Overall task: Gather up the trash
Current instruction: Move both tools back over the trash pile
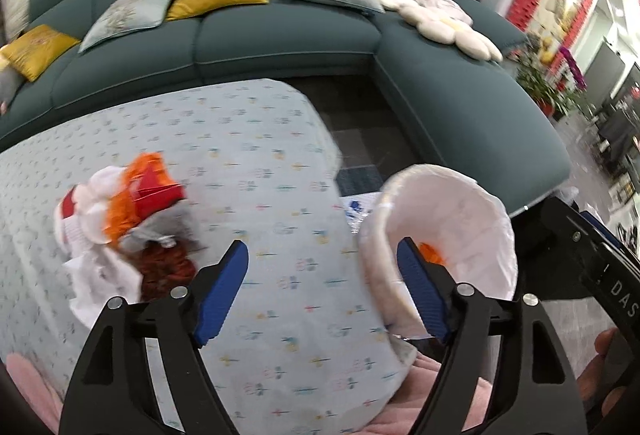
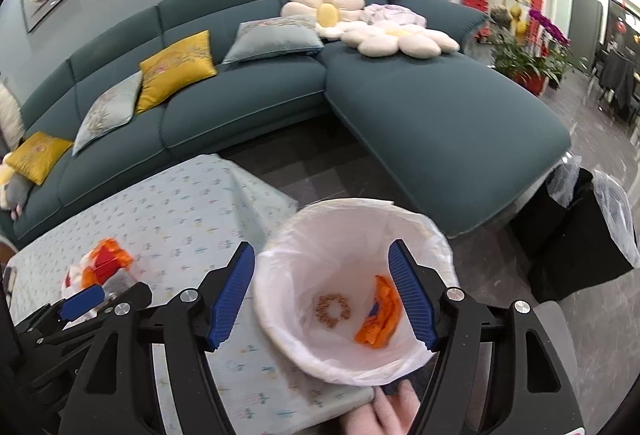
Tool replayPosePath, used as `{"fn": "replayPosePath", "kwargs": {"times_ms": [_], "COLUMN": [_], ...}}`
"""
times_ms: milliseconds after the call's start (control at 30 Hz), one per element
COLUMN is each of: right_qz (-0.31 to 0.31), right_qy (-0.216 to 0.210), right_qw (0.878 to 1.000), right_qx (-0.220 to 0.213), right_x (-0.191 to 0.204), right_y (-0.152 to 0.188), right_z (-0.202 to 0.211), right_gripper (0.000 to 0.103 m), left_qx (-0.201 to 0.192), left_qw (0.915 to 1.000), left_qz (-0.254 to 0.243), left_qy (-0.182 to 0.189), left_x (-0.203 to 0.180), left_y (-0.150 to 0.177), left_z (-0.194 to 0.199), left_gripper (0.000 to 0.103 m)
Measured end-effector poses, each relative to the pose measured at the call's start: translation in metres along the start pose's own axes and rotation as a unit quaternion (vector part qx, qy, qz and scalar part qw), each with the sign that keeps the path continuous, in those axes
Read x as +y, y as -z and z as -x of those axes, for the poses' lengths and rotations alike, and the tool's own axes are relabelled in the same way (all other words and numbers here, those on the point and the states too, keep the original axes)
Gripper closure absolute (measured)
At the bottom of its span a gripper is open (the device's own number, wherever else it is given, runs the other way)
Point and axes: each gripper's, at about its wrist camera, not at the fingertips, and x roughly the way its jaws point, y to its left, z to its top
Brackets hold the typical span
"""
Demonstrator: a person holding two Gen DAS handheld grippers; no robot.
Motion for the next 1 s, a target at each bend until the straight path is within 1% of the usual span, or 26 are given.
{"fn": "replayPosePath", "kwargs": {"times_ms": [300,467,767,1000], "right_qz": [0.046,0.064,0.092,0.114], "right_qy": [-0.033,-0.048,-0.062,-0.072], "right_qw": [0.998,0.997,0.993,0.988], "right_qx": [0.010,0.022,0.048,0.073], "right_x": [0.066,0.099,0.149,0.182], "right_y": [0.014,0.026,0.047,0.062], "right_z": [0.011,0.011,-0.001,-0.019], "right_gripper": [0.036,0.036,0.036,0.036], "left_qx": [-0.004,0.002,0.020,0.034], "left_qw": [0.9984,0.9958,0.9882,0.9829], "left_qz": [0.045,0.063,0.111,0.139], "left_qy": [-0.032,-0.066,-0.104,-0.116], "left_x": [0.062,0.103,0.178,0.217], "left_y": [0.009,0.019,0.040,0.053], "left_z": [0.020,0.025,0.028,0.022], "left_gripper": [0.026,0.026,0.025,0.025]}}
